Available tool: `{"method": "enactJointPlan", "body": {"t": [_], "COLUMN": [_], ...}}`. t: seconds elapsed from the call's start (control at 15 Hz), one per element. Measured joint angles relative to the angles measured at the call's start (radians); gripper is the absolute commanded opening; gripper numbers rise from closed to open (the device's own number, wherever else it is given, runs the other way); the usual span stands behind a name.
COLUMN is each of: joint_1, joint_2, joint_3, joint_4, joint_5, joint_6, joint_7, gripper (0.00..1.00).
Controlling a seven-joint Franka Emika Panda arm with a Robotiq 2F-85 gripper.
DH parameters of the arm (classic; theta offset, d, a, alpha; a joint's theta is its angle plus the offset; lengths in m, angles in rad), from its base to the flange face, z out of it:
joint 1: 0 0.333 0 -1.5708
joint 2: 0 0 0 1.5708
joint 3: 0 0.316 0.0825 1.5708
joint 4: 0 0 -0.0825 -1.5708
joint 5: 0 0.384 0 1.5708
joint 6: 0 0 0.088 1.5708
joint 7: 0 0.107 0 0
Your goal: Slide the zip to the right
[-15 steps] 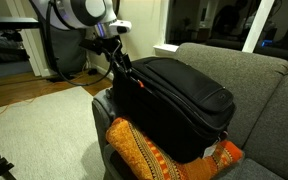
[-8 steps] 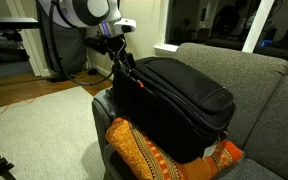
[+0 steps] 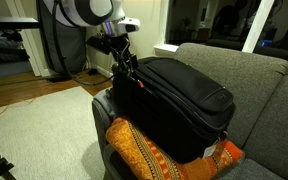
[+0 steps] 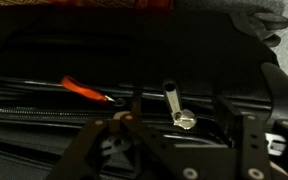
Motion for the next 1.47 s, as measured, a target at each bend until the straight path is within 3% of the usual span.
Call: {"method": "enactJointPlan", "body": {"t": [0.13,0.53,0.67,0.8,0.87,1.47], "joint_1": [-0.003,-0.008,-0.011,-0.012,-0.012,-0.021], "joint_2": [0.000,0.000,0.000,0.000,0.000,0.000], "joint_3": [0.001,0.005,0.007,0.010,0.012,0.012], "joint_4": [0.001,0.003,0.004,0.005,0.006,0.011], "joint_5": [0.006,0.009,0.011,0.014,0.015,0.016], "joint_6": [0.000,0.000,0.000,-0.001,-0.001,-0.005], "joint_7": [-0.005,-0.008,-0.011,-0.017,-0.019,-0.024], "gripper": [0.38,0.39,0.26,0.05,0.03,0.06]}}
